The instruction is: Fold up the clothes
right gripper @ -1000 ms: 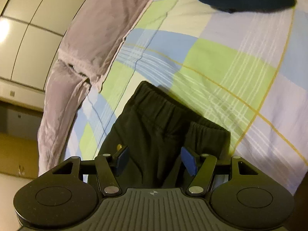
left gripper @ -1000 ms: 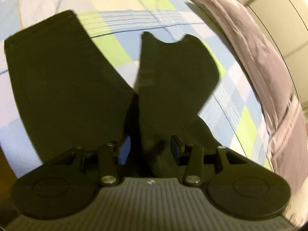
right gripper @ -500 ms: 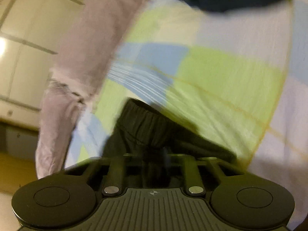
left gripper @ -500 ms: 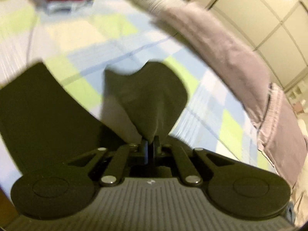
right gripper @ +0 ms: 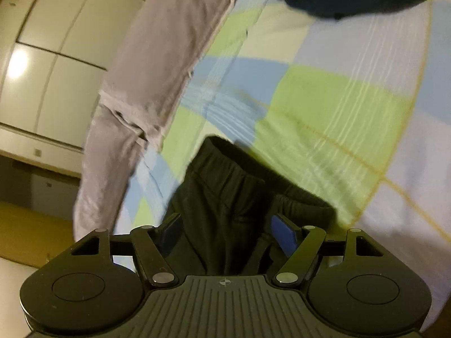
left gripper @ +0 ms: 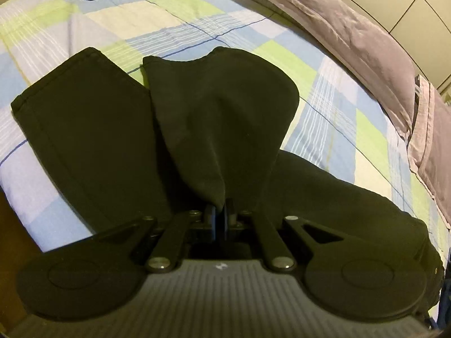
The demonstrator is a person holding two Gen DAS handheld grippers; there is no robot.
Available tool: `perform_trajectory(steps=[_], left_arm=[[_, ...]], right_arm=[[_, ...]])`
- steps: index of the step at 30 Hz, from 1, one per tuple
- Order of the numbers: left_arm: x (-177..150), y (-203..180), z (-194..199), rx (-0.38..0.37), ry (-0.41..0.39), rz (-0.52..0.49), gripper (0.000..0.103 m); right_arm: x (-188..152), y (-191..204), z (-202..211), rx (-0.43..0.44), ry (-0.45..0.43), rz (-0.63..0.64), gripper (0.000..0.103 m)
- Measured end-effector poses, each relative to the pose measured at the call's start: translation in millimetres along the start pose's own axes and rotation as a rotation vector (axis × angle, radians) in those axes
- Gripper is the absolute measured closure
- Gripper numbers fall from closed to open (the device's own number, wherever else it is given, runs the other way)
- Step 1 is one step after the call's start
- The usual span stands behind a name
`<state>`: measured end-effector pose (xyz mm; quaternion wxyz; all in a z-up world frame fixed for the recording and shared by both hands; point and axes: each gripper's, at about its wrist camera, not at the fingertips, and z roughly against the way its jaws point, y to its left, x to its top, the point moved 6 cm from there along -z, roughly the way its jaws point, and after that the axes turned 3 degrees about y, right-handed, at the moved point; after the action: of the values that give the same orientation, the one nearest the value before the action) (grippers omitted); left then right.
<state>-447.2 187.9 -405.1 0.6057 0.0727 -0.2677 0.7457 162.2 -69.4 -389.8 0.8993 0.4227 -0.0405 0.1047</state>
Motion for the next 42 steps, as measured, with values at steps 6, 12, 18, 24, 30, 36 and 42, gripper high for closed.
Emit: perform_trajectory(steps=[6, 12, 18, 24, 30, 36, 42], left_arm=[[5, -1, -2, -0.005, 0.008, -0.017, 0.1], [21, -3, 37, -0.032, -0.105, -0.055, 0.1], [-2, 8, 40, 0.014, -0.069, -0.111, 0.099], [-8, 11, 42, 0.011, -0.082, -0.106, 0.099], [-20, 14, 21, 0.053, -0.029, -0.108, 0.099], [-21, 15, 26, 0.027, -0.015, -0.098, 0.093], [-1, 32, 63, -0.096, -0.062, -0.027, 0.086]], right_arm=[[0, -8, -32, -0.032, 0.011, -0.056, 0.072], [5, 25, 11, 0.025, -0.038, 0.053, 0.085], [-15, -1, 36, -0.047, 0.013, 0.032, 0.085], [-23, -9, 44, -0.047, 0.005, 0.033, 0.085], [-28, -10, 33, -0.131, 0.035, 0.117, 0.084], [-29, 22, 33, -0.353, 0.045, 0.33, 0.045], [-29, 47, 66, -0.524, -0.111, 0.45, 0.045]])
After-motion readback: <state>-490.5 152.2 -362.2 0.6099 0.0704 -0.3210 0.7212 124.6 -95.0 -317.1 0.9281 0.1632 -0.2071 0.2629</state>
